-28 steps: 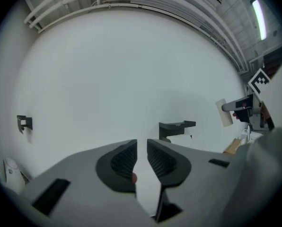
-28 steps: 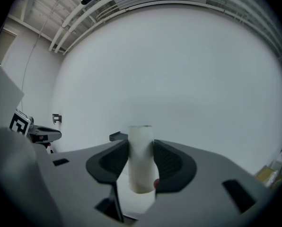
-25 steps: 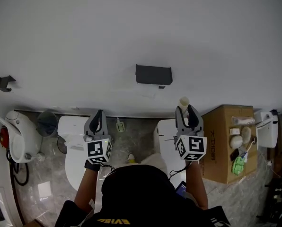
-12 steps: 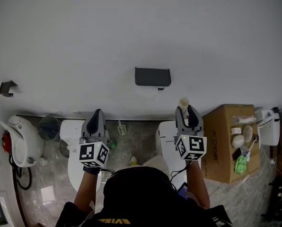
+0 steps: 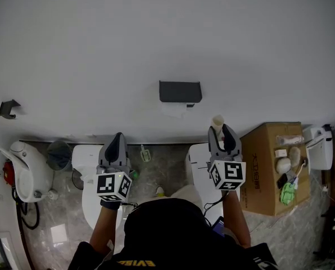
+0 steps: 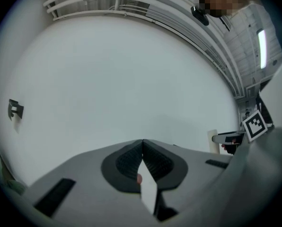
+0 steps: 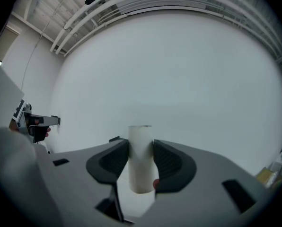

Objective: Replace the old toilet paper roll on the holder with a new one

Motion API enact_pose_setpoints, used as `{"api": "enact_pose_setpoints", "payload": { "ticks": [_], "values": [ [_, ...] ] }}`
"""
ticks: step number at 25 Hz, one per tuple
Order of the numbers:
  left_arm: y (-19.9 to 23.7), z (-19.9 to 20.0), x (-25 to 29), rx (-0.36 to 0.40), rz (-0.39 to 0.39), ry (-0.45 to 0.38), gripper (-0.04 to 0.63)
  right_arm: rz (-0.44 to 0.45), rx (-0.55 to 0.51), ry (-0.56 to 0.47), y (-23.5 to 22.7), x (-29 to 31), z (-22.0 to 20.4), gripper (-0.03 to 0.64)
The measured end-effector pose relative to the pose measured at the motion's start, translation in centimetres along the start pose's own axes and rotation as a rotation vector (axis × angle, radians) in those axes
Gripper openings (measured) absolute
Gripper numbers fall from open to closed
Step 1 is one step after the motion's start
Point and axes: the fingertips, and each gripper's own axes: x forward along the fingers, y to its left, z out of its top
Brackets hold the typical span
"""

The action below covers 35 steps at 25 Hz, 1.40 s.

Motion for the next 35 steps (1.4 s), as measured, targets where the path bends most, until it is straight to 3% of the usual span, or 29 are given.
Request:
{"api": "enact_pose_setpoints", "payload": {
  "ticks": [22,35],
  "values": [
    [-1.9,-2.2,1.0,-0.013,-0.076,0.045,0.012,-0.031,-0.032,0.033,-0.3,-0.8,-0.4,0.163],
    [-0.9,-2.9,0.0,-0.013,-0.051,0.063,0.012,-0.007,-0.049,0.024,0.4,-0.2,0.1,0.163]
  ]
}}
